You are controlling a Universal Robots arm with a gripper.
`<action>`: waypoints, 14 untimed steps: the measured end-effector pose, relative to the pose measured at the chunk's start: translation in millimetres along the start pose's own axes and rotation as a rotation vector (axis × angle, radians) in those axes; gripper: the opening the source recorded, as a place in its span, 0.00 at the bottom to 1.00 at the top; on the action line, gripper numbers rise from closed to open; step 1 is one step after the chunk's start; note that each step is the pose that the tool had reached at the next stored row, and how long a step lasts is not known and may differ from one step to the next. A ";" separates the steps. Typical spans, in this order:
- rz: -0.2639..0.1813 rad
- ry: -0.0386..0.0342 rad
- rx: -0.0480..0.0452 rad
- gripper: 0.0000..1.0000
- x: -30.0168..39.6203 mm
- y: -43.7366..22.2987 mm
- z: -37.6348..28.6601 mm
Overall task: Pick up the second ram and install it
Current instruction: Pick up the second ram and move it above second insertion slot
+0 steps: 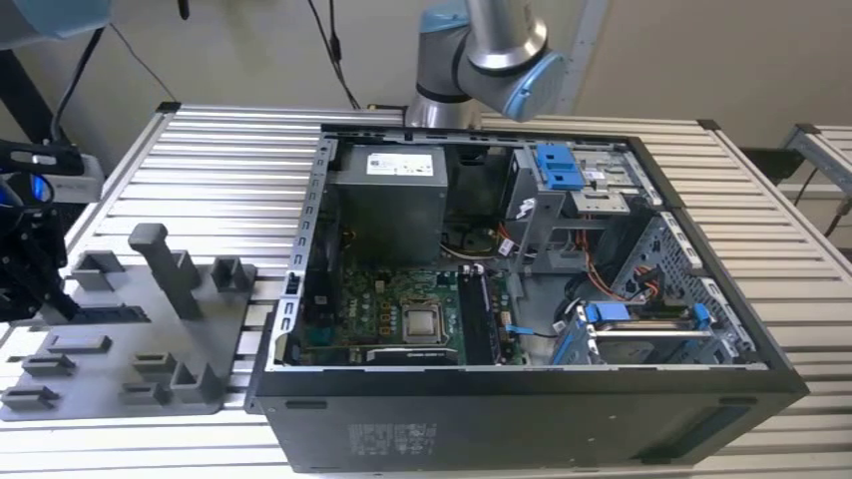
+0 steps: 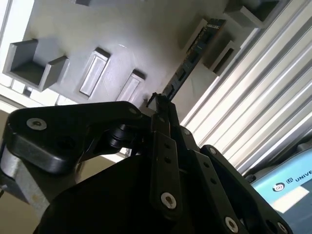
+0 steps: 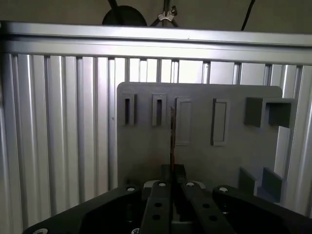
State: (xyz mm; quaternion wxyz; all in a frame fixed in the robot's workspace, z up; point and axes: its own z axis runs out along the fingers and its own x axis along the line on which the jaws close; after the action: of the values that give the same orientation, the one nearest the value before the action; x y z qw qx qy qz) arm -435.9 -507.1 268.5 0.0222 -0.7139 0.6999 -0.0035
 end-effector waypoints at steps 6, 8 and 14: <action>0.000 -0.0063 0.0002 0.14 -0.3 -0.4 -10.7; 0.000 -0.0064 -0.0009 0.14 -0.4 -0.5 -13.4; 0.000 -0.0064 -0.0054 0.14 -0.5 -0.7 -18.6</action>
State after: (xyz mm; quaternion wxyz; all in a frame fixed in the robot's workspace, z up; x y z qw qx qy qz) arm -435.9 -507.1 287.1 0.0225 -0.7138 0.6999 0.0007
